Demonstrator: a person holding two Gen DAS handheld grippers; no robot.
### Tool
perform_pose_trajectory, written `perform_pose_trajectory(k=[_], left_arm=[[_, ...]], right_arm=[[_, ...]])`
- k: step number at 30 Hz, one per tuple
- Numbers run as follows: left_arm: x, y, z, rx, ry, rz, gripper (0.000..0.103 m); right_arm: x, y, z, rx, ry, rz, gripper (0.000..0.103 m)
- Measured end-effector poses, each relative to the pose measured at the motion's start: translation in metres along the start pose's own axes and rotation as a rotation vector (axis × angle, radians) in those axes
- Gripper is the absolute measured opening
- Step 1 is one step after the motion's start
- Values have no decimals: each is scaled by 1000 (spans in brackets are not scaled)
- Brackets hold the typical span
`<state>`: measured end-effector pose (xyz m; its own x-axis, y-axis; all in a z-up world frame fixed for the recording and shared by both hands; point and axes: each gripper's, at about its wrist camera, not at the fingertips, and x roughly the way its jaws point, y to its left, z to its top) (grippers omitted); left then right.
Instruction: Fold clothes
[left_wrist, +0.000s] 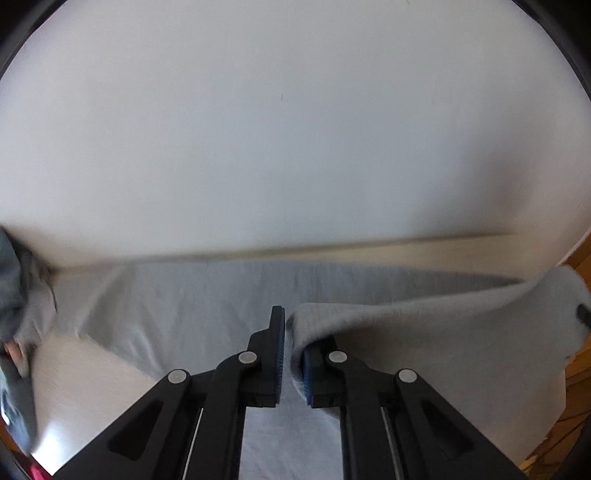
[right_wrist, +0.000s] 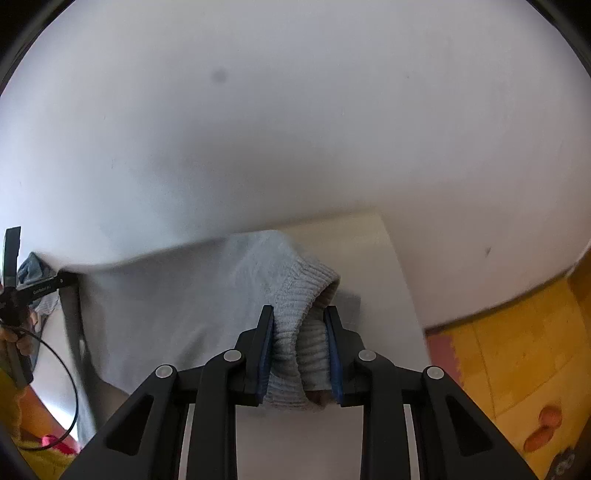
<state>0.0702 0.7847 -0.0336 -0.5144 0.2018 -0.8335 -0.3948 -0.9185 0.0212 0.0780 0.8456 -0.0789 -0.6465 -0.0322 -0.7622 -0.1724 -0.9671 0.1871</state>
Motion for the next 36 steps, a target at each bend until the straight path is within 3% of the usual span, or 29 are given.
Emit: perform_pose_trajectory(k=[2,7,13,18,19,22,23,26,29,32,36], left_arm=[[16,-9,10,11,12,10,6],[82,-32,12,41,126,35,6],[99,-34,0,91,144,84,9],[84,-27,-8,44,147,37,9],[79,-25,-10,32,146,27,15],[58,-18,-21,4,128,32,37],[50,-13,-26,-16,121,21,39],[27,10,-37,-108,86,12,39],[28,44,-44,-192,49,116,39],[47,74,-51,-304,79,177,39],[58,81,-64,-326,114,207,39]], right_arm=[[24,-5,3,-6,36,-31,27],[87,-13,-11,-53,178,-148,29],[71,-6,-6,-76,131,-208,32],[38,27,-4,-127,7,-294,35],[35,33,-6,-145,-1,-302,35],[33,49,-10,-178,-16,-276,35],[35,55,-12,-179,-7,-249,35],[48,64,-18,-168,42,-159,35],[71,69,-27,-164,103,-120,35],[92,67,-35,-158,152,-95,35],[107,60,-37,-202,198,-104,35]])
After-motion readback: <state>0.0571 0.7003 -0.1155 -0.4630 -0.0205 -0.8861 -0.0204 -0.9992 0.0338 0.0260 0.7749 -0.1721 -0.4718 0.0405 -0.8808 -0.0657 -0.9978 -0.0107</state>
